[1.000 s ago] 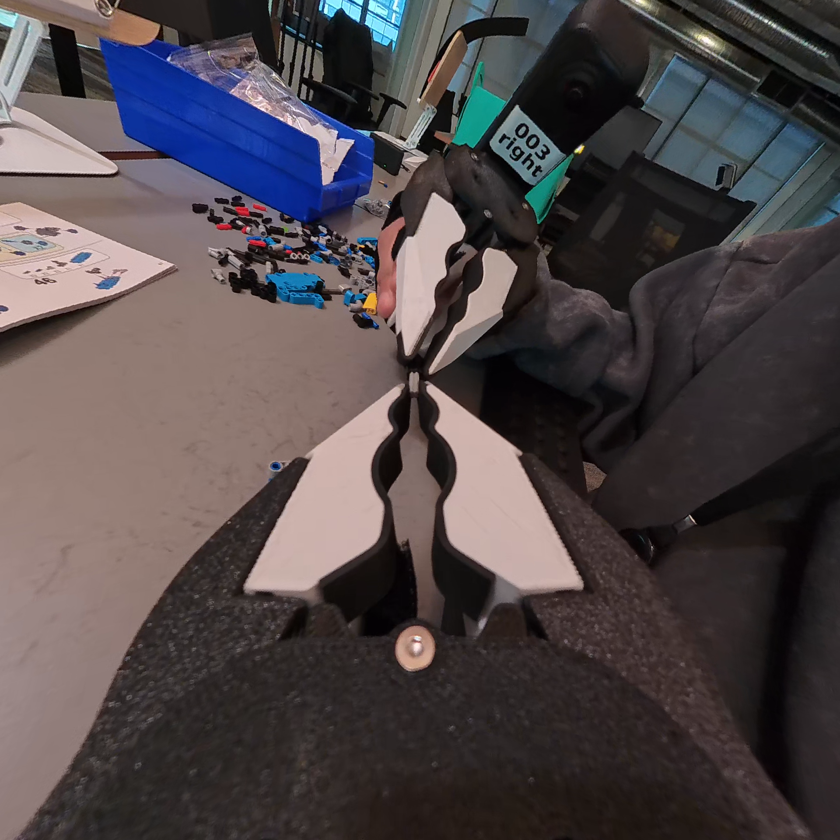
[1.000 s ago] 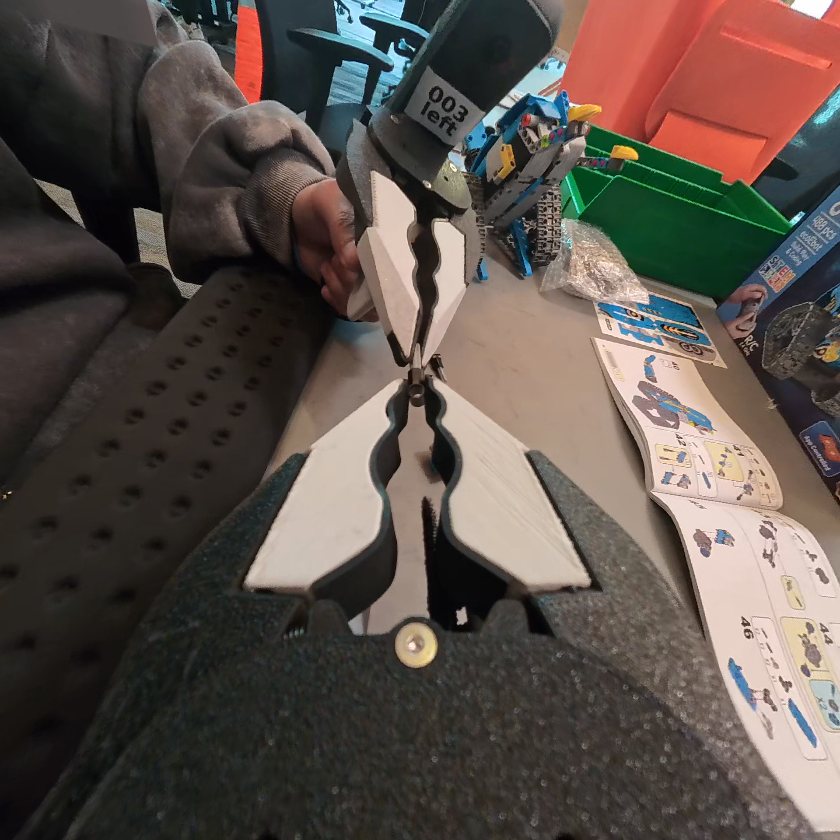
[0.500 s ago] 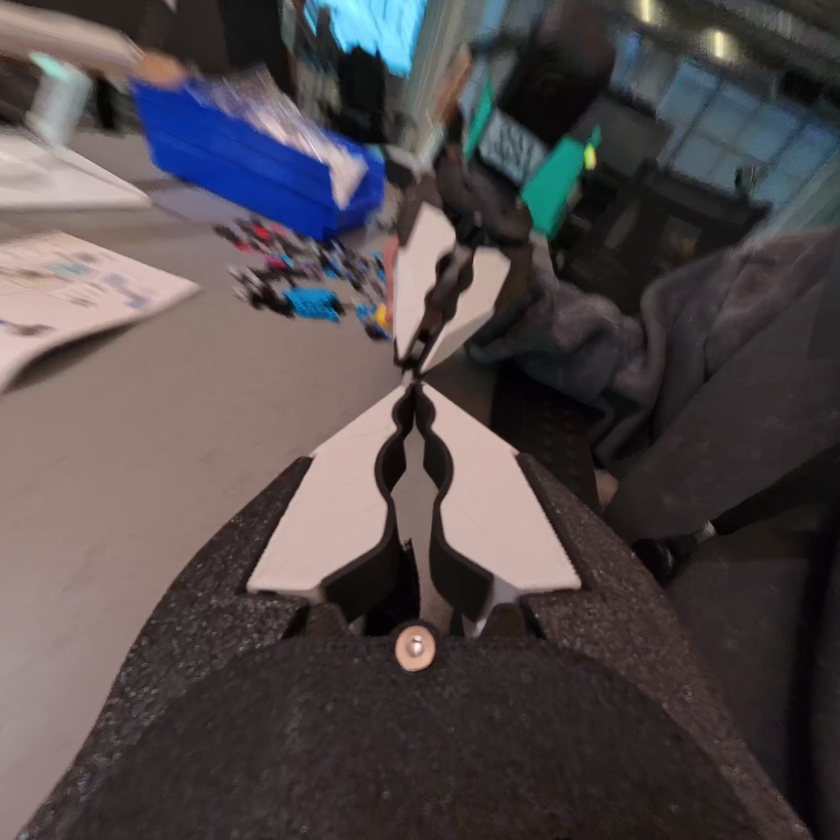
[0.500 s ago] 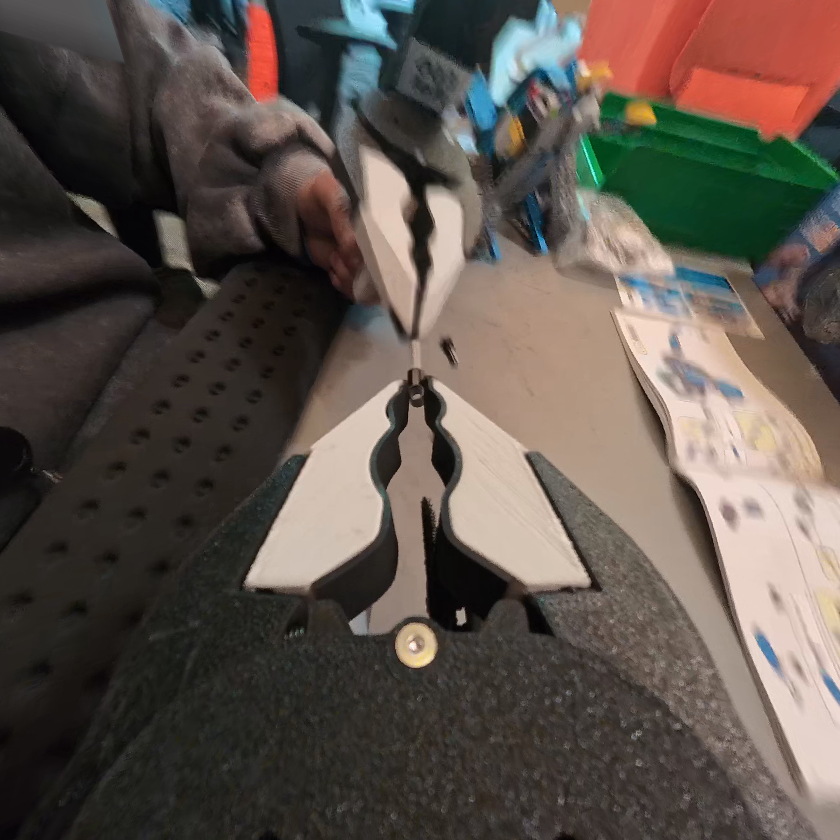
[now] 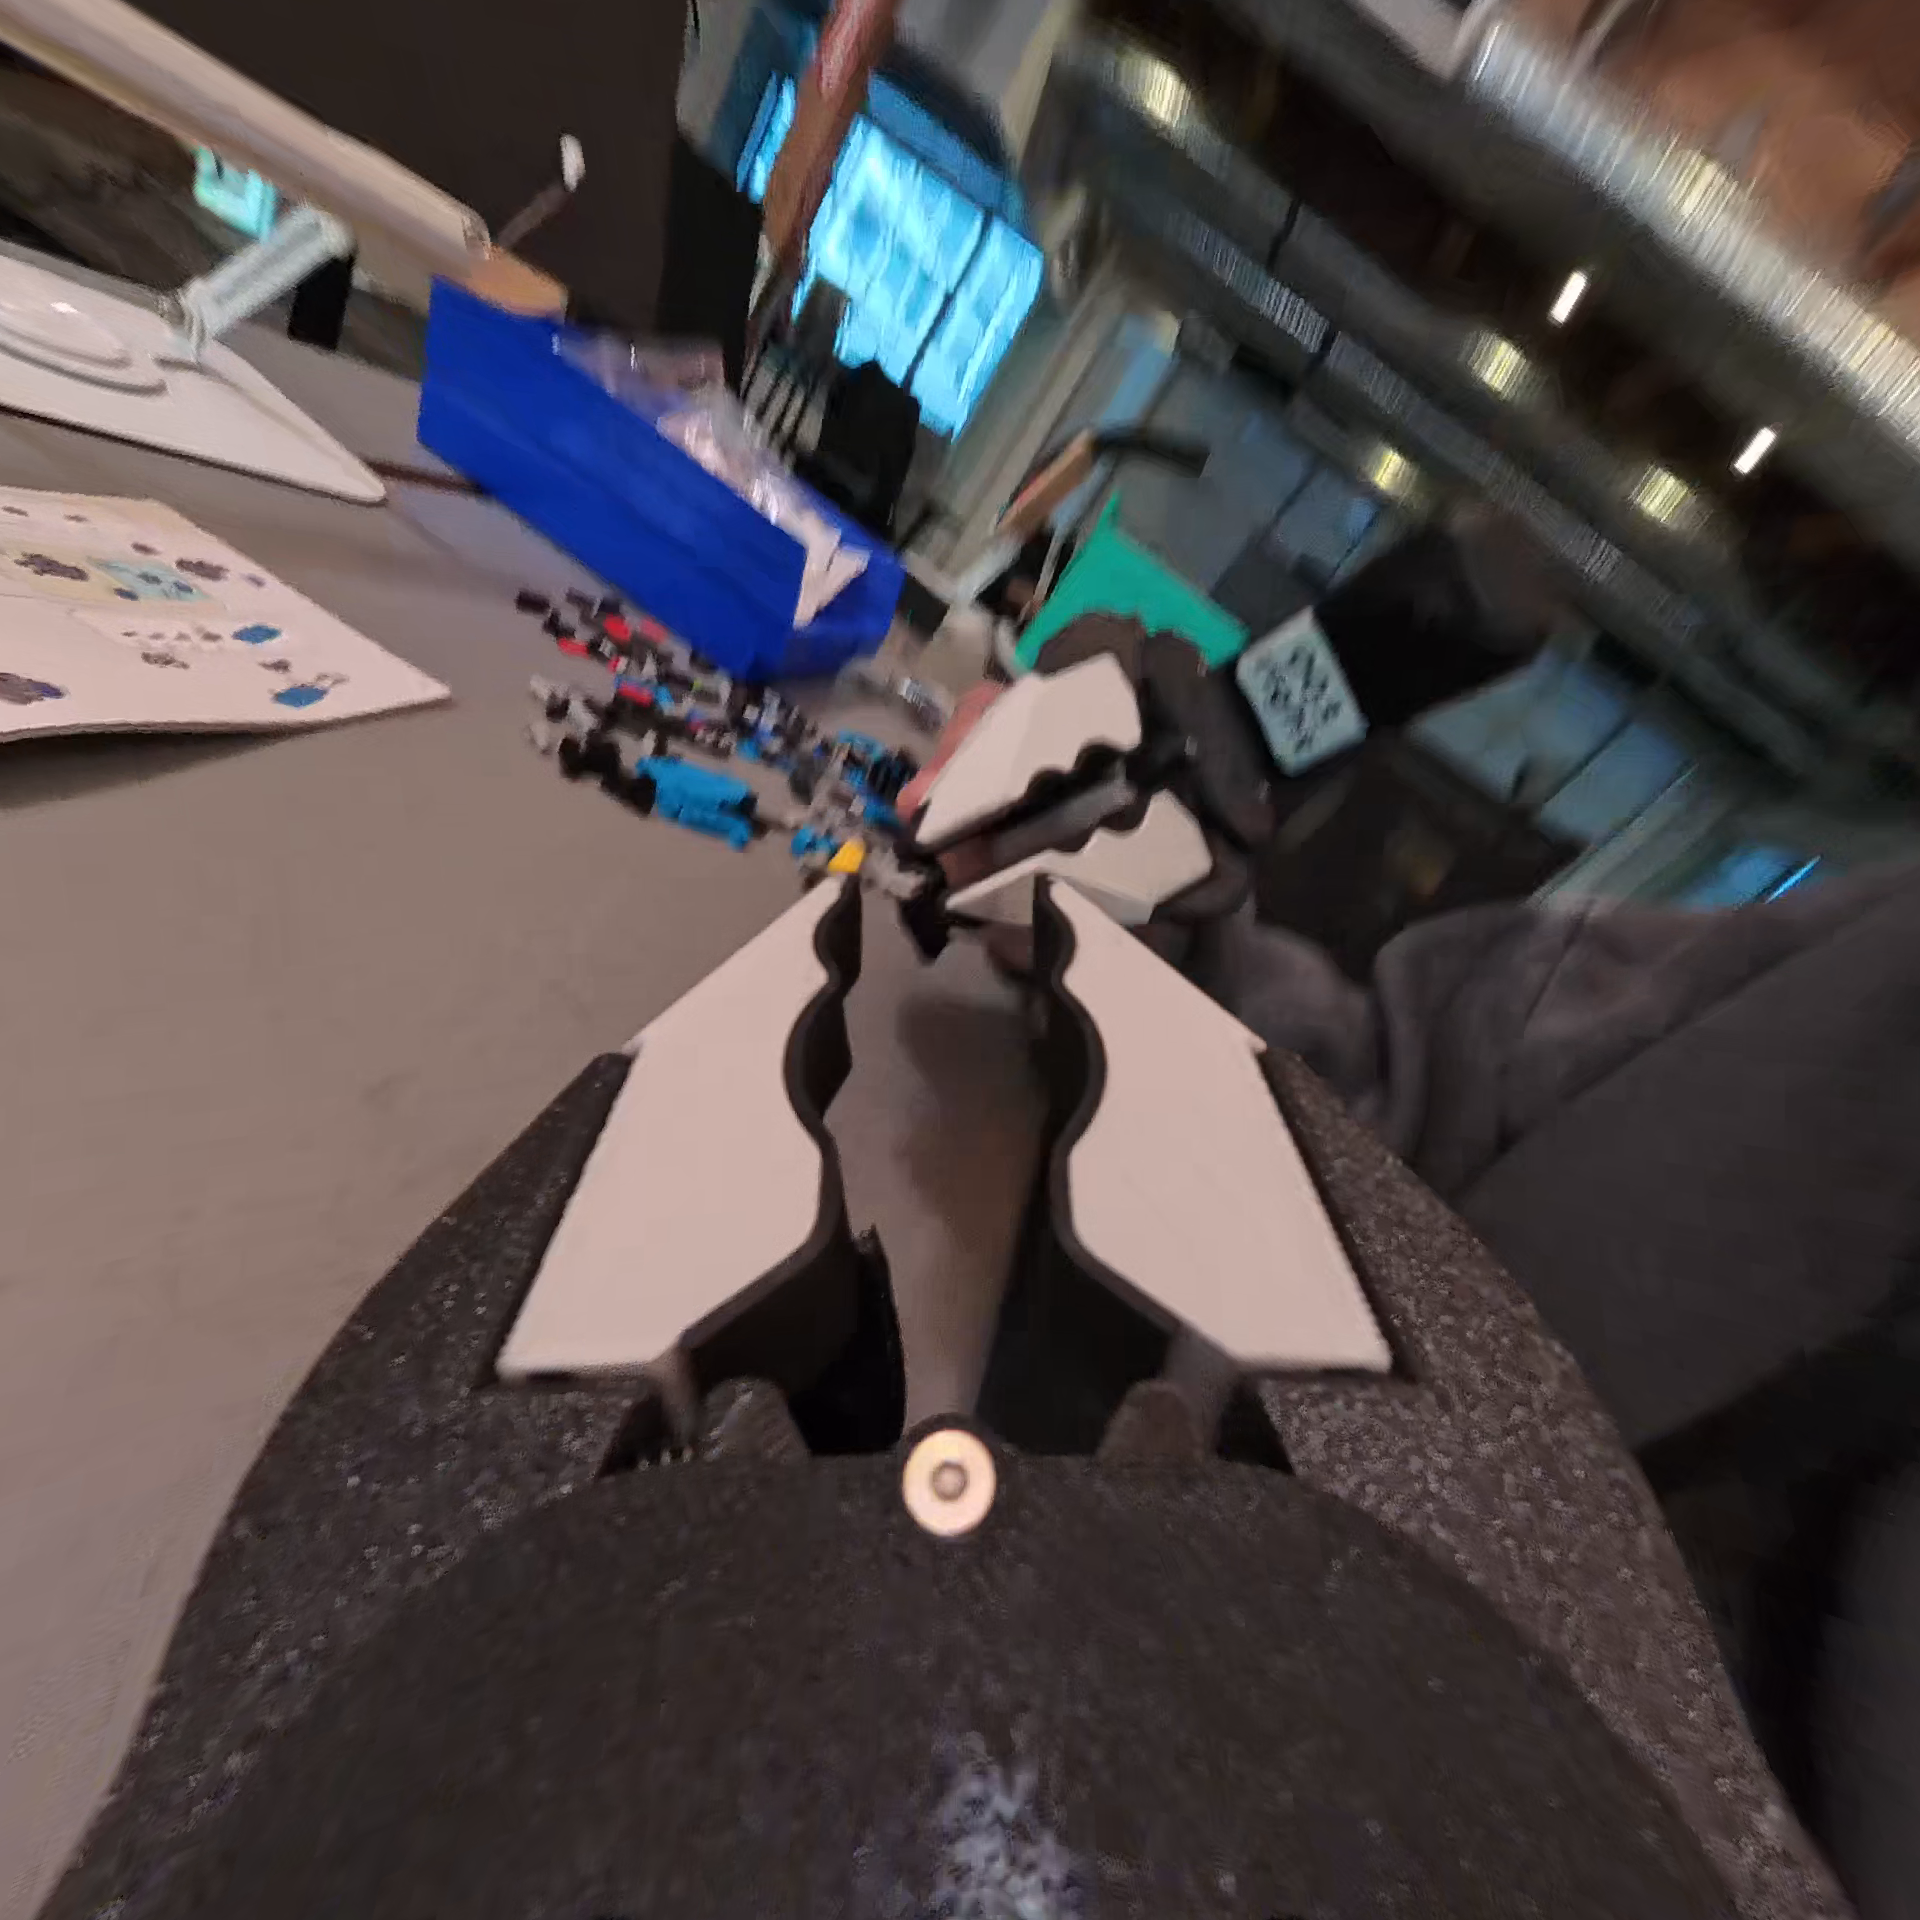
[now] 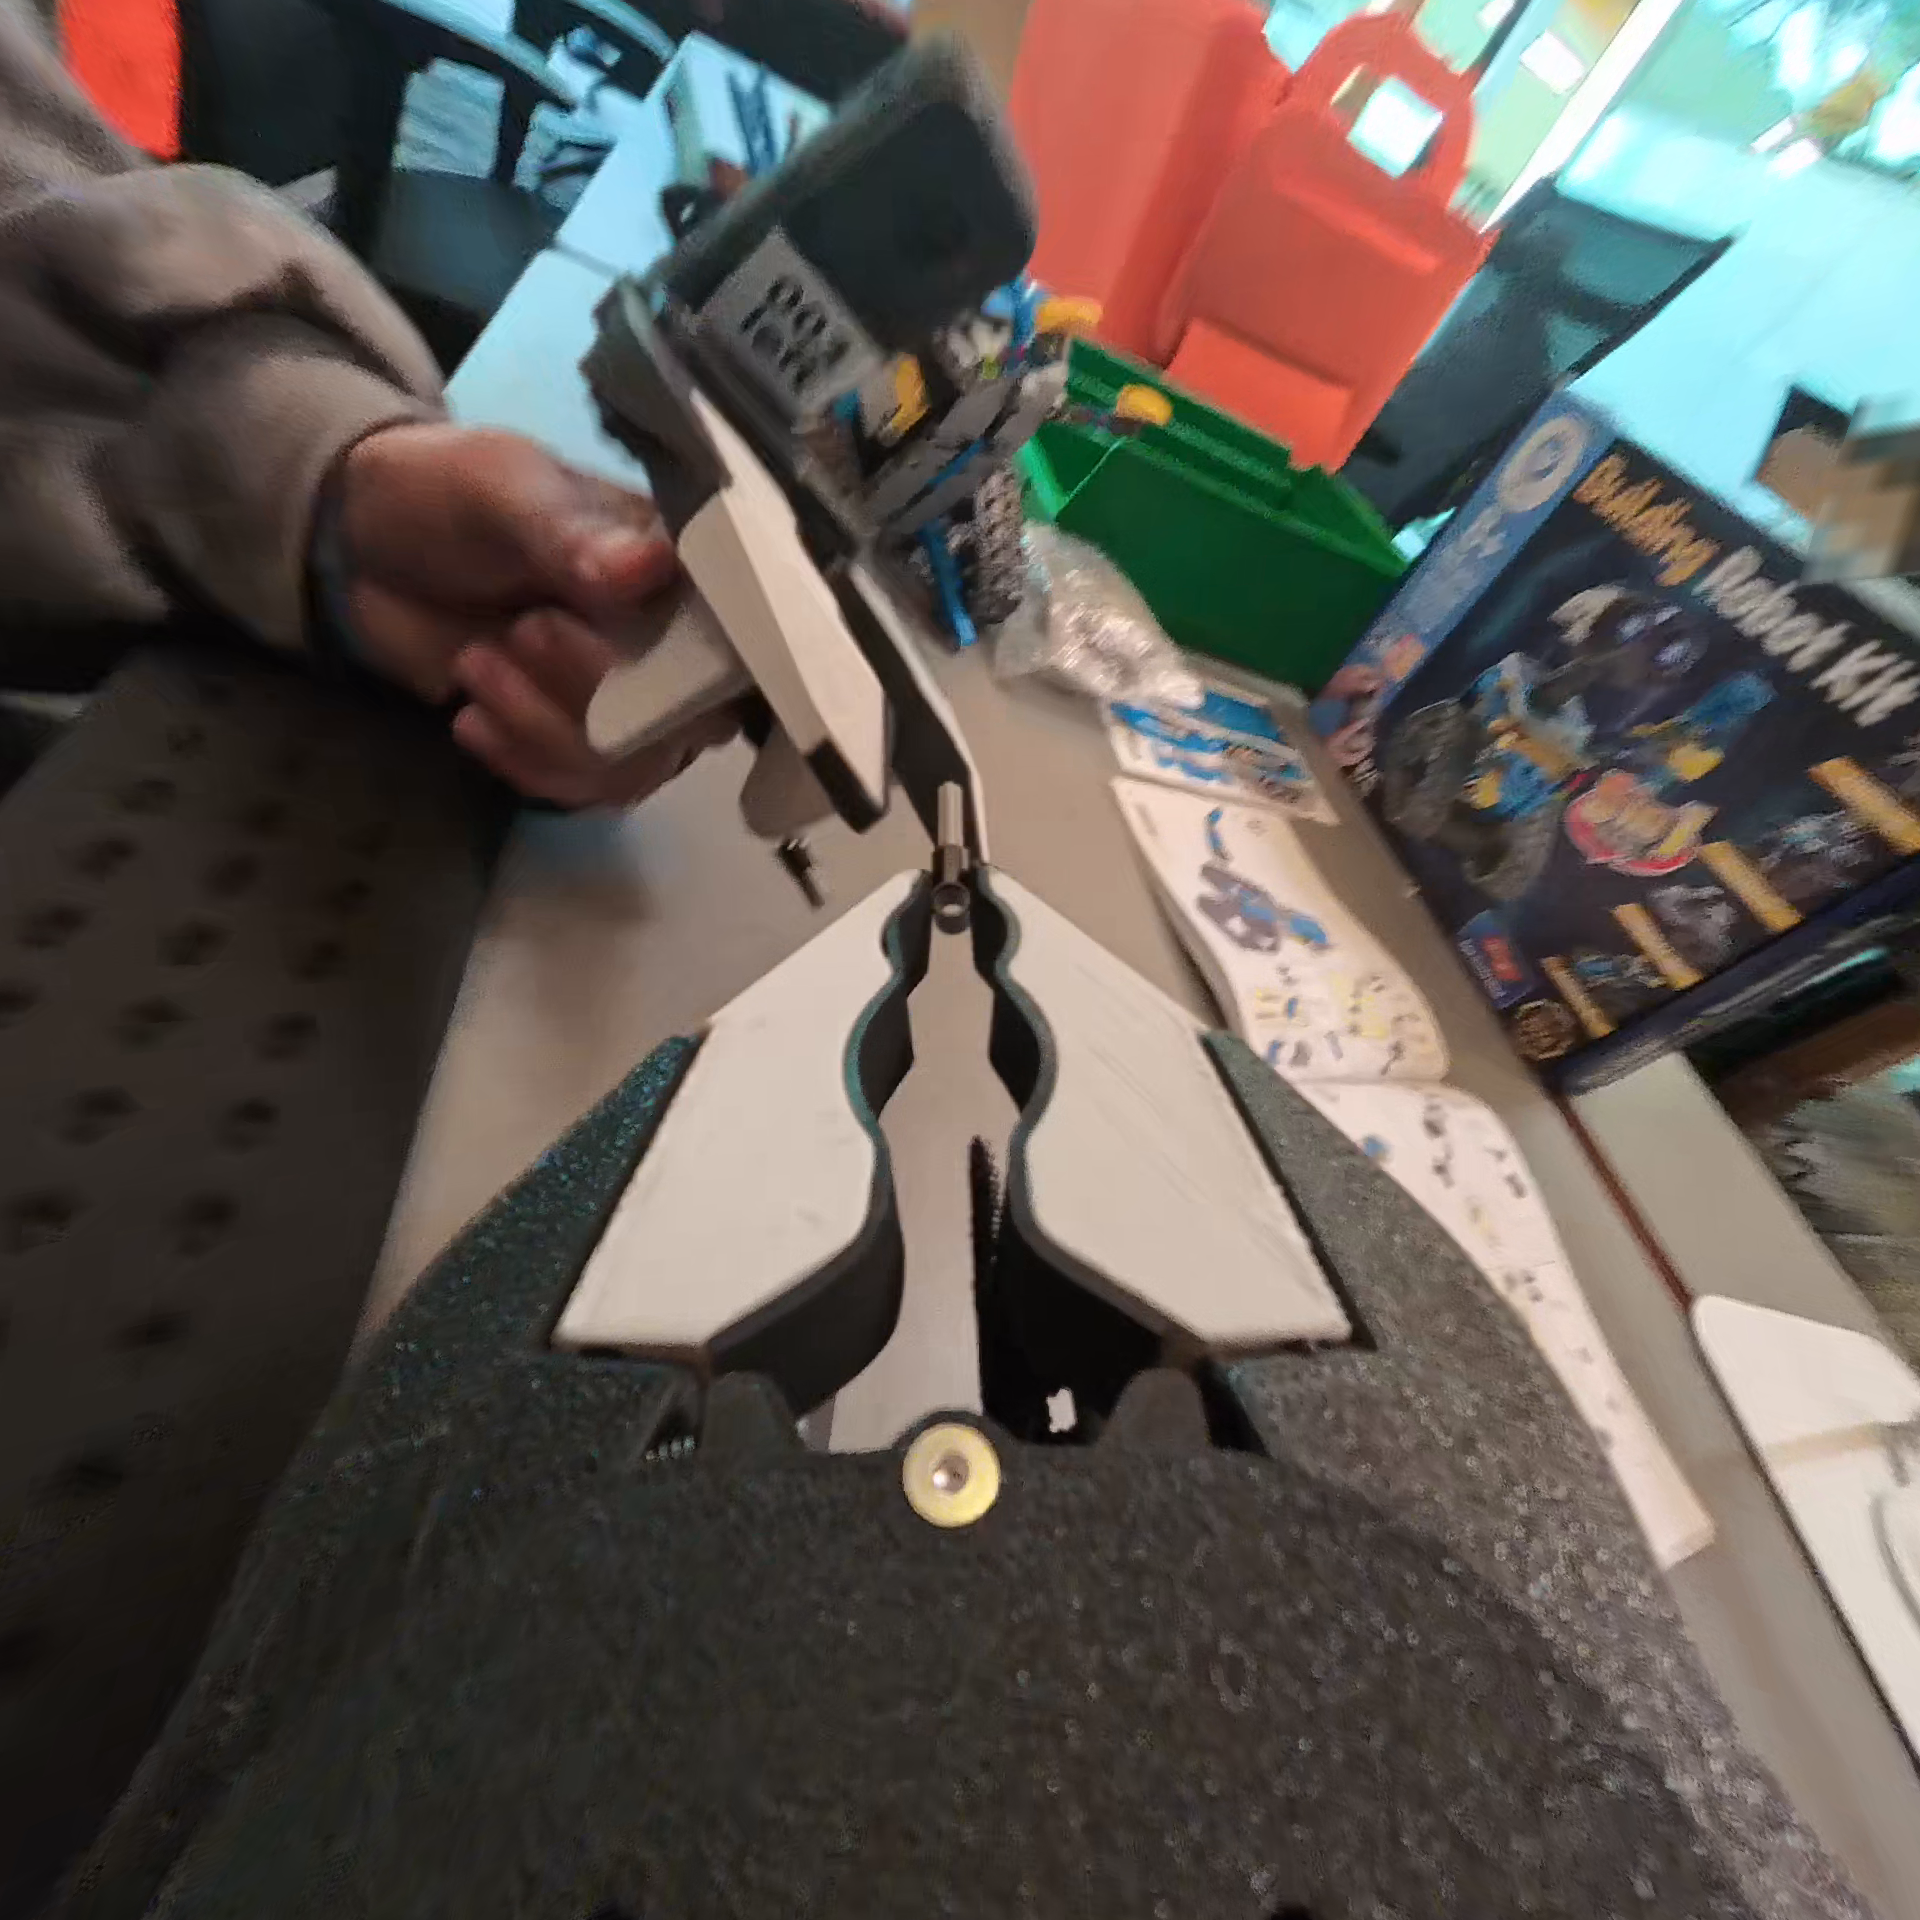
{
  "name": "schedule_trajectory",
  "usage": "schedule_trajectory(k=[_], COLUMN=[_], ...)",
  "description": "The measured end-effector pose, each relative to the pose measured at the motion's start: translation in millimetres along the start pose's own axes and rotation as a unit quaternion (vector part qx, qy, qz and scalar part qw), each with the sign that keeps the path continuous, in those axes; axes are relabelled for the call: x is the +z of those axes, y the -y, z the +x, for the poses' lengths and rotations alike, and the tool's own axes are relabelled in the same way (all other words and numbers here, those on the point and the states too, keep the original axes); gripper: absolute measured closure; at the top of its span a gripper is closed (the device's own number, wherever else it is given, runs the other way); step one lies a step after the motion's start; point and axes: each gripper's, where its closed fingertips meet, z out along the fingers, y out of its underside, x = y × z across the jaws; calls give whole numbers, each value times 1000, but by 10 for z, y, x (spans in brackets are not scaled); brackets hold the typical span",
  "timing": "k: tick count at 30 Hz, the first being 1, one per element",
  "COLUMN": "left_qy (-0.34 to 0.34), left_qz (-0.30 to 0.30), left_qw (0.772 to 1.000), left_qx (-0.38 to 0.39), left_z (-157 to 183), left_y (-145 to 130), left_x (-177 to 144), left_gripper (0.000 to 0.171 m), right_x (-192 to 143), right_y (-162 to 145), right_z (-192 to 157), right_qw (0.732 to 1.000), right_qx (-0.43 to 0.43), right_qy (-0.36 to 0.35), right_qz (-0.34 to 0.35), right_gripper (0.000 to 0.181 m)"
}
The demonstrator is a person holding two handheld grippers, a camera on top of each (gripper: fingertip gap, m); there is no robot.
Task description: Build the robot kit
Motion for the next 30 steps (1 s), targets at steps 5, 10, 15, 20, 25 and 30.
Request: schedule_trajectory(k=[5, 10, 15, 20, 25, 30], left_qy=[-58, -78, -54, -18, 40, 118], left_qz=[87, 130, 117, 96, 57, 46], left_qw=[993, 987, 990, 995, 997, 990], left_qx=[-62, -47, -48, -21, 32, 52], left_z=[73, 119, 39, -8, -91, -330], left_y=[251, 355, 317, 250, 170, 153], left_x=[-55, -132, -130, -80, -38, -103], left_gripper=[139, 141, 160, 160, 148, 167], right_x=[7, -47, 20, 88, 118, 154], right_y=[251, 232, 248, 187, 55, -122], right_z=[133, 283, 148, 85, 99, 141], right_qw=[976, 881, 941, 951, 953, 976], right_qx=[191, 416, 293, 273, 278, 212], right_qy=[35, 134, 95, 91, 88, 36], right_qz=[99, 182, 138, 115, 79, 21], right_gripper=[175, 176, 175, 174, 174, 174])
